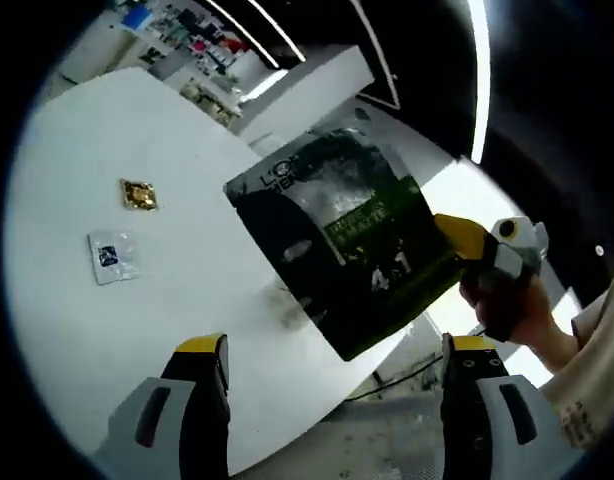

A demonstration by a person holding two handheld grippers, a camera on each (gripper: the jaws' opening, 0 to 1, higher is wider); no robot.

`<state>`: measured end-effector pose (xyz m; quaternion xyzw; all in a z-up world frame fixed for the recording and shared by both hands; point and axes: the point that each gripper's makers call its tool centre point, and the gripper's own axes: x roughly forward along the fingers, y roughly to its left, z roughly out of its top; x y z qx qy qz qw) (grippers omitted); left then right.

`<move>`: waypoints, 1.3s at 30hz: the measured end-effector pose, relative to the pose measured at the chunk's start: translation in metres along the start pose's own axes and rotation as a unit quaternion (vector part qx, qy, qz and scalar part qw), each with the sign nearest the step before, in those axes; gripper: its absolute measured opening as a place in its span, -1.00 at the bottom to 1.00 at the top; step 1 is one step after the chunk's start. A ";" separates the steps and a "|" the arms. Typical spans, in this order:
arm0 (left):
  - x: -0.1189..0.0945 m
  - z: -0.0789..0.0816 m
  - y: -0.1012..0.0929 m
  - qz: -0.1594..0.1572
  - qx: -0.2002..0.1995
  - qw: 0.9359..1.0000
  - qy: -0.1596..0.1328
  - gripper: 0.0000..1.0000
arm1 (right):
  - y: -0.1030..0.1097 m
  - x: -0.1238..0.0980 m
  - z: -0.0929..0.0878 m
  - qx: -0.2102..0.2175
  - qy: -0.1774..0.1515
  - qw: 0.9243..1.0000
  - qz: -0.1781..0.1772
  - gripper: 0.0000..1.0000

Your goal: Arrange the skincare products in the storage area until every visible bottle or jar stands upright without overlapping.

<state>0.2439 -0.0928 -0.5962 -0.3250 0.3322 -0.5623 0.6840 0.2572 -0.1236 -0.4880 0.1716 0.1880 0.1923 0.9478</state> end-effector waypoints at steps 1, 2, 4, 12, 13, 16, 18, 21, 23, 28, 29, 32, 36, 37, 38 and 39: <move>0.003 0.001 -0.002 -0.011 -0.010 1.000 -0.007 0.70 | 0.001 -0.001 0.002 0.002 -0.001 1.000 0.002 -0.99; 0.007 0.005 -0.007 -0.030 -0.030 0.999 -0.018 0.70 | 0.006 -0.004 0.007 0.010 -0.008 1.000 0.008 -0.99; 0.011 0.018 -0.022 -0.078 -0.072 0.993 -0.060 0.67 | 0.014 -0.010 0.013 0.017 -0.015 1.000 0.020 -0.99; -0.016 0.056 -0.062 -0.165 -0.097 0.967 -0.167 -0.23 | 0.042 -0.013 0.019 0.037 -0.020 0.997 0.066 -0.99; -0.021 0.059 -0.065 -0.165 -0.092 0.966 -0.176 -0.32 | 0.042 -0.011 0.018 0.031 -0.019 0.997 0.067 -0.99; -0.041 0.064 -0.057 -0.124 -0.099 0.967 -0.200 -0.61 | 0.038 -0.008 0.021 0.038 -0.030 0.997 0.067 -0.99; -0.058 0.072 -0.060 -0.122 -0.092 0.961 -0.231 -0.84 | 0.032 -0.004 0.015 0.023 -0.021 0.998 0.062 -0.99; -0.070 0.077 -0.066 -0.112 -0.103 0.957 -0.247 -1.00 | 0.032 0.000 0.002 0.046 -0.010 0.996 0.075 -0.99; -0.073 0.076 -0.064 -0.081 -0.089 0.964 -0.239 -1.00 | 0.033 0.002 -0.004 0.043 -0.011 0.996 0.079 -0.99; -0.076 0.072 -0.070 -0.048 -0.050 0.976 -0.208 -1.00 | 0.031 0.001 -0.021 0.032 -0.003 0.996 0.088 -0.98; -0.077 0.072 -0.072 -0.046 -0.047 0.976 -0.205 -1.00 | 0.031 0.001 -0.023 0.029 -0.004 0.995 0.095 -0.98; -0.076 0.070 -0.076 -0.038 -0.036 0.980 -0.192 -1.00 | 0.031 -0.001 -0.027 0.038 -0.011 0.994 0.106 -0.98; -0.074 0.067 -0.082 -0.041 -0.028 0.983 -0.179 -1.00 | 0.035 -0.004 -0.030 0.047 -0.015 0.991 0.126 -0.96; -0.073 0.067 -0.083 -0.042 -0.026 0.983 -0.176 -1.00 | 0.035 -0.005 -0.030 0.049 -0.016 0.991 0.126 -0.93; -0.072 0.066 -0.084 -0.041 -0.022 0.984 -0.170 -1.00 | 0.035 -0.006 -0.030 0.054 -0.021 0.990 0.132 -0.89; -0.072 0.065 -0.084 -0.042 -0.022 0.985 -0.164 -1.00 | 0.037 -0.006 -0.031 0.057 -0.017 0.989 0.138 -0.84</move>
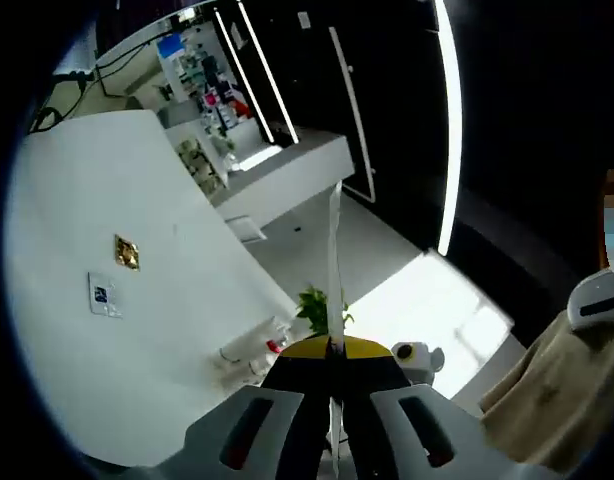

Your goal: Arrange the skincare products in the storage area until every visible bottle or jar stands upright without overlapping.

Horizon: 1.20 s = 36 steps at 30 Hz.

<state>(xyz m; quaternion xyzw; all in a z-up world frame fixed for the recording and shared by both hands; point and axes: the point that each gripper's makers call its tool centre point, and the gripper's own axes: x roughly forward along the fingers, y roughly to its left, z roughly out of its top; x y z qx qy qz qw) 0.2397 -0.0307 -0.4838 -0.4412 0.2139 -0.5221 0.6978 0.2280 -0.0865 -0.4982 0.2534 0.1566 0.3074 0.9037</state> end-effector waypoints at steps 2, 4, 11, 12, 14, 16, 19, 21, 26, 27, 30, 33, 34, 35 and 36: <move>0.001 -0.004 -0.003 -0.005 0.002 1.000 0.018 -1.00 | 0.001 -0.001 -0.001 0.005 0.000 1.000 0.009 -0.77; 0.002 -0.008 -0.005 -0.006 0.010 0.999 0.034 -1.00 | 0.004 -0.003 0.001 0.018 -0.006 1.000 0.023 -0.72; 0.003 -0.018 -0.012 -0.020 0.010 0.998 0.063 -1.00 | 0.008 -0.012 0.013 0.035 -0.026 0.998 0.049 -0.62; 0.004 -0.020 -0.014 -0.023 0.009 0.997 0.070 -1.00 | 0.008 -0.013 0.015 0.047 -0.031 0.997 0.054 -0.61; 0.005 -0.026 -0.014 -0.023 0.008 0.996 0.081 -1.00 | 0.008 -0.016 0.020 0.059 -0.043 0.996 0.057 -0.57; 0.005 -0.033 -0.016 -0.027 0.009 0.995 0.096 -1.00 | 0.007 -0.018 0.021 0.068 -0.046 0.995 0.060 -0.55; 0.007 -0.041 -0.018 -0.032 0.006 0.993 0.112 -1.00 | 0.009 -0.019 0.022 0.075 -0.048 0.994 0.066 -0.54; 0.008 -0.049 -0.021 -0.038 0.006 0.991 0.131 -1.00 | 0.009 -0.020 0.023 0.084 -0.053 0.993 0.069 -0.52; 0.011 -0.065 -0.026 -0.043 0.012 0.985 0.164 -1.00 | 0.010 -0.020 0.021 0.092 -0.051 0.992 0.071 -0.48; 0.011 -0.067 -0.027 -0.045 0.012 0.985 0.168 -1.00 | 0.010 -0.021 0.020 0.098 -0.051 0.991 0.072 -0.49; 0.011 -0.074 -0.031 -0.052 0.012 0.982 0.183 -1.00 | 0.010 -0.021 0.020 0.100 -0.053 0.991 0.076 -0.57; 0.010 -0.075 -0.031 -0.052 0.004 0.982 0.182 -1.00 | 0.009 -0.024 0.021 0.103 -0.060 0.990 0.074 -0.68; 0.010 -0.075 -0.031 -0.052 0.003 0.982 0.182 -1.00 | 0.010 -0.024 0.021 0.107 -0.060 0.989 0.078 -0.70; 0.009 -0.075 -0.031 -0.052 0.001 0.982 0.182 -1.00 | 0.010 -0.024 0.020 0.107 -0.059 0.989 0.078 -0.72; 0.009 -0.075 -0.031 -0.052 0.000 0.982 0.183 -1.00 | 0.010 -0.024 0.020 0.106 -0.057 0.990 0.077 -0.75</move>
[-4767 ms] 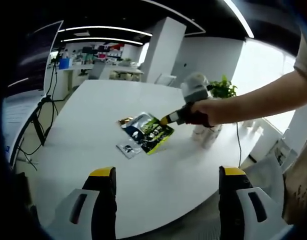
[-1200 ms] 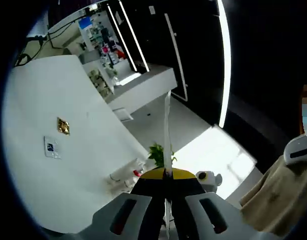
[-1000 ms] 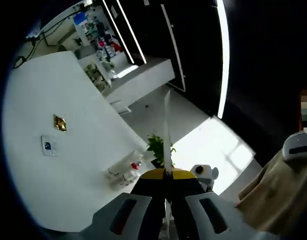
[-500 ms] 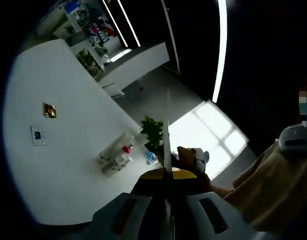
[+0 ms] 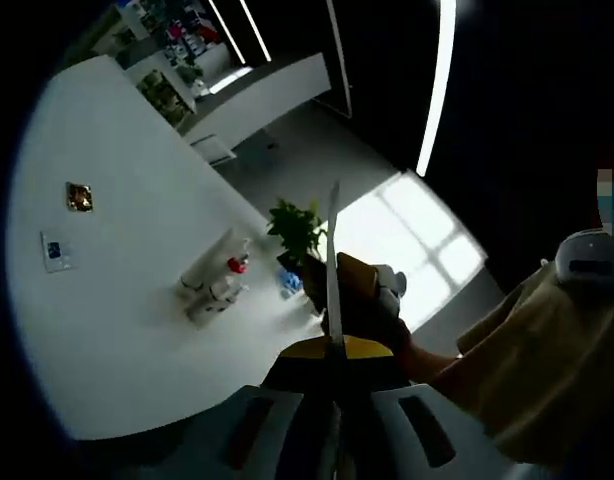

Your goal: Arrange the skincare products in the storage area until every visible bottle or jar stands upright without overlapping.

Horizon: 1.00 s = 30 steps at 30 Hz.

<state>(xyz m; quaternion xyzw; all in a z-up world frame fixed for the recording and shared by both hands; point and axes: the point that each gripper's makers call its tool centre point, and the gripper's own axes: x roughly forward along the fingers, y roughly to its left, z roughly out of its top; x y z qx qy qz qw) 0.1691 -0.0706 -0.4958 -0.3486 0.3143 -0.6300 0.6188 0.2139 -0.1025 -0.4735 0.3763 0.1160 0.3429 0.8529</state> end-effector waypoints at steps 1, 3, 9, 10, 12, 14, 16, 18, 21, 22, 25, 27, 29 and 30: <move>-0.001 0.000 0.000 0.000 -0.002 1.000 0.000 -1.00 | 0.000 0.000 0.000 -0.001 0.001 1.000 0.001 -0.79; -0.001 -0.001 0.001 0.001 -0.005 1.000 0.000 -1.00 | 0.005 0.000 0.001 -0.001 -0.001 1.000 0.015 -0.96; -0.003 -0.001 0.004 0.005 -0.009 1.000 -0.004 -1.00 | 0.007 0.001 0.001 -0.005 -0.003 1.000 0.012 -0.99; -0.002 0.000 0.004 0.005 -0.007 1.000 -0.007 -1.00 | 0.007 0.001 0.001 -0.004 -0.005 1.000 0.013 -0.99; -0.002 0.002 0.005 0.007 0.004 1.000 -0.019 -1.00 | 0.008 0.001 0.004 0.006 -0.017 1.000 0.012 -0.99; -0.001 0.005 0.006 0.007 0.010 0.999 -0.032 -1.00 | 0.008 0.000 0.007 0.022 -0.028 0.999 0.011 -0.99; -0.001 0.006 0.009 0.014 0.011 0.999 -0.042 -0.97 | 0.009 0.000 0.010 0.035 -0.040 0.998 0.013 -0.99; -0.001 0.005 0.012 0.018 0.009 0.999 -0.043 -0.94 | 0.009 0.000 0.011 0.041 -0.045 0.998 0.011 -0.99; -0.001 -0.001 0.016 0.024 0.006 0.999 -0.039 -0.91 | 0.008 0.000 0.013 0.046 -0.051 0.998 0.009 -0.99; -0.001 -0.004 0.017 0.027 0.004 0.999 -0.036 -0.90 | 0.008 0.000 0.014 0.048 -0.052 0.997 0.009 -0.99; -0.001 -0.009 0.018 0.030 0.000 0.999 -0.034 -0.96 | 0.005 0.001 0.013 0.034 -0.048 0.998 0.000 -0.99; -0.001 -0.008 0.015 0.023 -0.012 0.999 -0.041 -1.00 | 0.001 0.001 0.013 0.031 -0.048 0.998 -0.009 -0.99; -0.001 -0.008 0.015 0.028 -0.020 0.998 -0.044 -1.00 | -0.001 0.002 0.014 0.028 -0.048 0.998 -0.015 -0.99; -0.001 -0.009 0.015 0.027 -0.024 0.998 -0.043 -1.00 | -0.003 0.003 0.013 0.023 -0.045 0.998 -0.023 -0.99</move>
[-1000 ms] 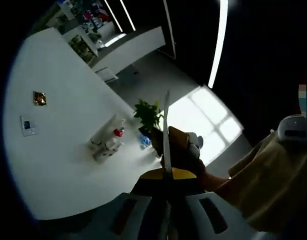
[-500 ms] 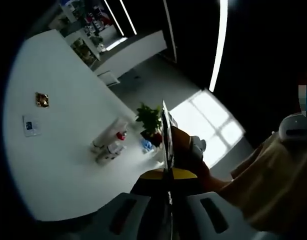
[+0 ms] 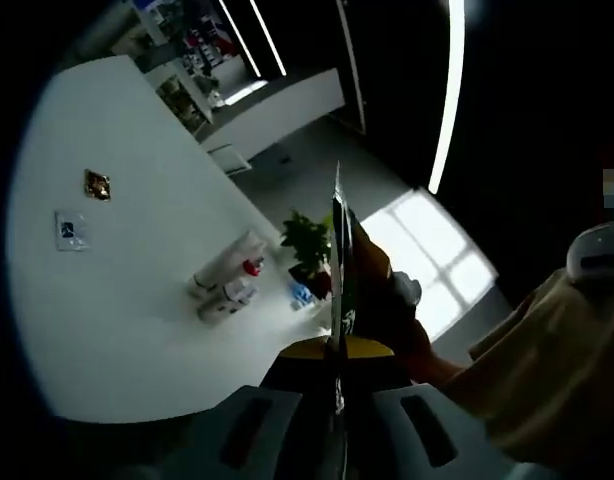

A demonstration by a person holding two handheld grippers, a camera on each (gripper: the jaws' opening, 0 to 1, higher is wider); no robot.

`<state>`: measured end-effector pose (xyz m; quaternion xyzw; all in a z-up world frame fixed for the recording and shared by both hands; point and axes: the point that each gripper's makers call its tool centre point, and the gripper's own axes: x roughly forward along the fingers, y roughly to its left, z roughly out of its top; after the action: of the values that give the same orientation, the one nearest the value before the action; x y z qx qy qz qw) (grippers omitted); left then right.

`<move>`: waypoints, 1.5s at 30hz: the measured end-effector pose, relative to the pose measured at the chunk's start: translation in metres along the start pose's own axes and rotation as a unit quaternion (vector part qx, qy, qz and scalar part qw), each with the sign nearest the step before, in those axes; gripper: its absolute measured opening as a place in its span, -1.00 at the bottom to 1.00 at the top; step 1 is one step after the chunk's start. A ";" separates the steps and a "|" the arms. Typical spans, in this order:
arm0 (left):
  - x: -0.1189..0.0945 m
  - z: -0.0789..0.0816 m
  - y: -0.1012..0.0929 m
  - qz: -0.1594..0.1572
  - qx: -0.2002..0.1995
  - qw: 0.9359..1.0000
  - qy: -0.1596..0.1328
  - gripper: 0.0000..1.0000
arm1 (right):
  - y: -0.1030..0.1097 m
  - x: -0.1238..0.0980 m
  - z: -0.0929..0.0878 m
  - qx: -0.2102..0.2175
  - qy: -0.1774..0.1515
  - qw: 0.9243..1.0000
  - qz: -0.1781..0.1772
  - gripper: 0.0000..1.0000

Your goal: Arrange the skincare products in the storage area until every visible bottle or jar stands upright without overlapping.

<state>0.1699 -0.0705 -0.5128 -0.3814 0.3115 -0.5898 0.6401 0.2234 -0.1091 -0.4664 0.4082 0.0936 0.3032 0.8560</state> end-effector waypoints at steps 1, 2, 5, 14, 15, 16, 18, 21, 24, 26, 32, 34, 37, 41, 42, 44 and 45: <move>-0.001 0.000 0.000 0.003 0.000 1.000 -0.002 -1.00 | 0.000 0.001 0.000 -0.009 0.002 1.000 0.001 -0.99; -0.001 0.000 0.001 0.005 -0.001 1.000 -0.003 -1.00 | -0.001 0.002 -0.001 -0.014 0.004 1.000 -0.003 -0.99; -0.003 0.000 0.002 0.007 -0.008 1.000 -0.005 -1.00 | -0.003 0.005 -0.003 -0.029 0.013 0.999 -0.011 -0.99; -0.009 -0.001 0.006 0.014 -0.020 1.000 -0.013 -1.00 | -0.013 0.011 -0.012 -0.065 0.034 0.997 -0.035 -0.98; -0.009 -0.001 0.007 0.014 -0.022 1.000 -0.014 -1.00 | -0.013 0.011 -0.012 -0.068 0.034 0.996 -0.036 -0.97; -0.009 -0.001 0.007 0.014 -0.025 0.999 -0.015 -1.00 | -0.015 0.012 -0.012 -0.075 0.035 0.996 -0.039 -0.95; -0.009 -0.001 0.007 0.013 -0.028 0.999 -0.018 -1.00 | -0.019 0.012 -0.010 -0.091 0.032 0.994 -0.047 -0.88; -0.009 0.000 0.009 0.014 -0.030 0.999 -0.021 -1.00 | -0.023 0.012 -0.011 -0.112 0.039 0.992 -0.054 -0.78; -0.009 0.001 0.013 0.018 -0.032 0.999 -0.022 -1.00 | -0.027 0.012 -0.011 -0.122 0.045 0.989 -0.064 -0.67; -0.009 0.002 0.016 0.018 -0.037 0.999 -0.023 -1.00 | -0.031 0.011 -0.010 -0.126 0.044 0.989 -0.070 -0.54; -0.003 0.007 0.033 0.026 -0.058 0.998 -0.024 -1.00 | -0.036 0.002 -0.006 -0.152 0.046 0.983 -0.087 -0.28; -0.001 0.009 0.038 0.026 -0.062 0.998 -0.023 -1.00 | -0.038 -0.003 -0.005 -0.164 0.046 0.981 -0.092 -0.22; 0.005 0.011 0.045 0.026 -0.069 0.997 -0.016 -1.00 | -0.043 -0.011 -0.004 -0.169 0.045 0.979 -0.104 -0.16; 0.010 0.015 0.059 0.033 -0.082 0.996 -0.015 -1.00 | -0.052 -0.022 -0.003 -0.171 0.045 0.976 -0.124 -0.12; 0.011 0.015 0.062 0.038 -0.084 0.996 -0.014 -1.00 | -0.054 -0.024 -0.002 -0.168 0.042 0.977 -0.127 -0.11; 0.014 0.016 0.071 0.046 -0.090 0.995 -0.013 -1.00 | -0.058 -0.028 -0.002 -0.167 0.043 0.976 -0.137 -0.08; 0.016 0.016 0.075 0.050 -0.094 0.994 -0.014 -1.00 | -0.062 -0.031 -0.001 -0.169 0.044 0.974 -0.145 -0.06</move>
<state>0.2245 -0.0829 -0.5681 -0.4322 0.3756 -0.5198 0.6340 0.2257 -0.1561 -0.5165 0.2257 0.1369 0.2051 0.9425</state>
